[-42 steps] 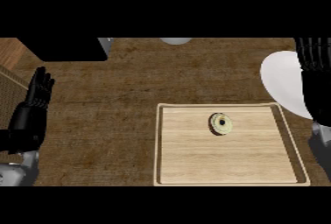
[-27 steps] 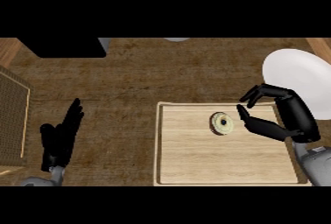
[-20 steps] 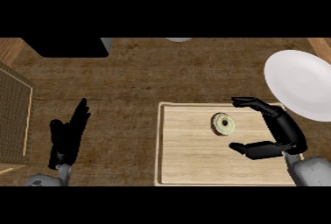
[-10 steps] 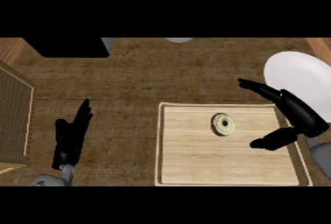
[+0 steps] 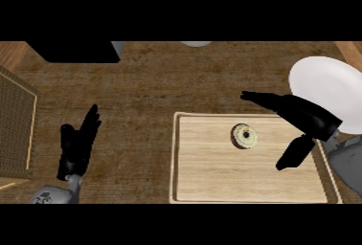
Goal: Pick the cupcake from the tray and place it in the plate
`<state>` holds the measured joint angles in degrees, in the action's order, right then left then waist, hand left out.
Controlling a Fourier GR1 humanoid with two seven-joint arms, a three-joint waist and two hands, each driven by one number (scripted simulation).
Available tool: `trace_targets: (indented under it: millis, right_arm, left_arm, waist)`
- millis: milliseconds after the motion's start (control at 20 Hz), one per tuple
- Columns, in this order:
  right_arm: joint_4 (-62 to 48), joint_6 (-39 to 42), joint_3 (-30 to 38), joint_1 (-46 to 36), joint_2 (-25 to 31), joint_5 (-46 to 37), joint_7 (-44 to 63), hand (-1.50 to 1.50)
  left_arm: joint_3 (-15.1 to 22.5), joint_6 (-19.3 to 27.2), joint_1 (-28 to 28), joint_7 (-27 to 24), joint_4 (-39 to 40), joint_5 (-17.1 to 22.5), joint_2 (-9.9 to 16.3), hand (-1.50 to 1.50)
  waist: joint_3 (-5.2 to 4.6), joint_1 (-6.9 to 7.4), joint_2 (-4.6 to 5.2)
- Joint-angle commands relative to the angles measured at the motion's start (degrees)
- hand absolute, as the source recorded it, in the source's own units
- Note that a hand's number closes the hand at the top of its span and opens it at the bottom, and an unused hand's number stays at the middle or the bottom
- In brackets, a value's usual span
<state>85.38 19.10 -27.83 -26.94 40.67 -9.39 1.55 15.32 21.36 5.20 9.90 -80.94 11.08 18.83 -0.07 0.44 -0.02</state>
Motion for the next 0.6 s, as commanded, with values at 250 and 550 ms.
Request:
trace_targets:
  millis: [250,550]
  right_arm:
    - [-3.51,7.27,0.10,-2.84,-10.13,-7.67,8.62,-1.50]
    - [-11.58,8.13,4.46,-1.09,-10.47,-14.13,-3.52,-1.50]
  left_arm:
    - [-1.30,-0.80,-4.08,1.51,-4.44,-2.99,-0.89,0.00]
    - [-2.69,-2.00,1.46,-1.74,4.66,-5.42,-6.05,0.00]
  waist:
    - [0.07,0.03,0.01]
    - [0.07,-0.26,0.15]
